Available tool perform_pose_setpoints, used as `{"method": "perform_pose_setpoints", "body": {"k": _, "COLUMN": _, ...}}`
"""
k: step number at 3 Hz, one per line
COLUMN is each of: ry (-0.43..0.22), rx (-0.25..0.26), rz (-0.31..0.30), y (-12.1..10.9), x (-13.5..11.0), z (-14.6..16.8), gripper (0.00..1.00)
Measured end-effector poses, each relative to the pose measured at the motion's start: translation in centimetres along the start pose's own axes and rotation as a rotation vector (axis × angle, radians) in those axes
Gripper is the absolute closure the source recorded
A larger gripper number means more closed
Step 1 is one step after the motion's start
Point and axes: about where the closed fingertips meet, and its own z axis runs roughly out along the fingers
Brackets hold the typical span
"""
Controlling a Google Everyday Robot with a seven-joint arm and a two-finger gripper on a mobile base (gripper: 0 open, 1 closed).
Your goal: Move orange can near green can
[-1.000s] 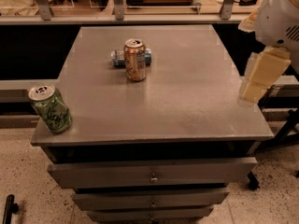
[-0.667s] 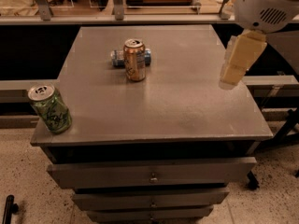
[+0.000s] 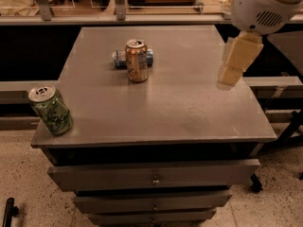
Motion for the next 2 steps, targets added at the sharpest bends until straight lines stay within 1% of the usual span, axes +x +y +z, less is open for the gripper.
{"method": "perform_pose_setpoints", "body": {"k": 1, "ry": -0.081, "rx": 0.012, "rz": -0.026, "y": -0.5, "x": -1.5, "z": 2.2, "gripper": 0.0}}
{"method": "perform_pose_setpoints", "body": {"k": 2, "ry": -0.263, "rx": 0.066, "rz": -0.015, "y": -3.3, "x": -6.2, "z": 4.6, "gripper": 0.0}}
